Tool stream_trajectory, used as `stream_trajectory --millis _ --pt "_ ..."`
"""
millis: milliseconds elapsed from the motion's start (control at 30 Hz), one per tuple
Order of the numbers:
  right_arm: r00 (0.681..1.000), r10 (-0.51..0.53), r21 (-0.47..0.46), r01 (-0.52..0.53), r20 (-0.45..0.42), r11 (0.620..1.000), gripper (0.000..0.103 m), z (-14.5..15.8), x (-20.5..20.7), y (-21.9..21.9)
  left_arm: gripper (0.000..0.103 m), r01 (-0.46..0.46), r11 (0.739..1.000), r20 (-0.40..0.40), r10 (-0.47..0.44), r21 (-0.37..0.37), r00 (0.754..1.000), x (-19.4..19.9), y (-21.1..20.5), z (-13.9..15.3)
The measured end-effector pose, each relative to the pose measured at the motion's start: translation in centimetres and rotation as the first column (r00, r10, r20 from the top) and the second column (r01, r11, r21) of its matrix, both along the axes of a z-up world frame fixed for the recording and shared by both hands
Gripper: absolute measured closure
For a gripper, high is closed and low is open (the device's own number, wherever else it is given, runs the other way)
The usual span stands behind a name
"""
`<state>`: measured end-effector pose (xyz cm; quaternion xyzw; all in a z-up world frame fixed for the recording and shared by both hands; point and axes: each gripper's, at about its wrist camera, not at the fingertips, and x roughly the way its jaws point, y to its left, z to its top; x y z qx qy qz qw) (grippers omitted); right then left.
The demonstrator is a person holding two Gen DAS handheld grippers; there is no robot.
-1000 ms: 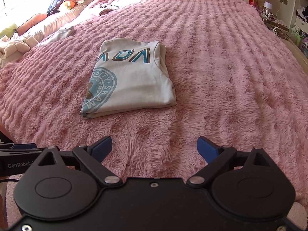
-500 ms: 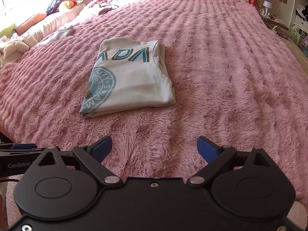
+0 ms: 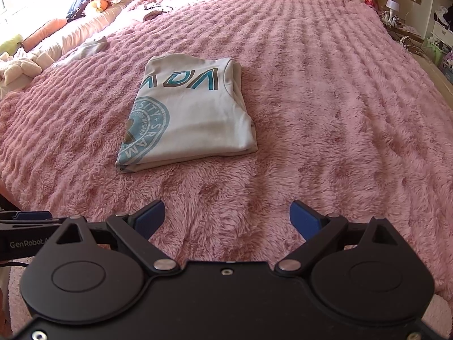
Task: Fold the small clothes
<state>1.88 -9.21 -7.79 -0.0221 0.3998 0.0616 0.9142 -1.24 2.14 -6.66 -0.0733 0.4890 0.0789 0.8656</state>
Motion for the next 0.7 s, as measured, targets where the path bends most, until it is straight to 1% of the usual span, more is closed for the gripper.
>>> stream_trajectory --millis 700 --pt "1.000 0.005 0.003 -0.005 -0.007 1.000 0.007 0.01 0.02 0.12 0.040 0.013 1.000 -0.013 -0.013 0.028 1.000 0.09 -0.28 0.00"
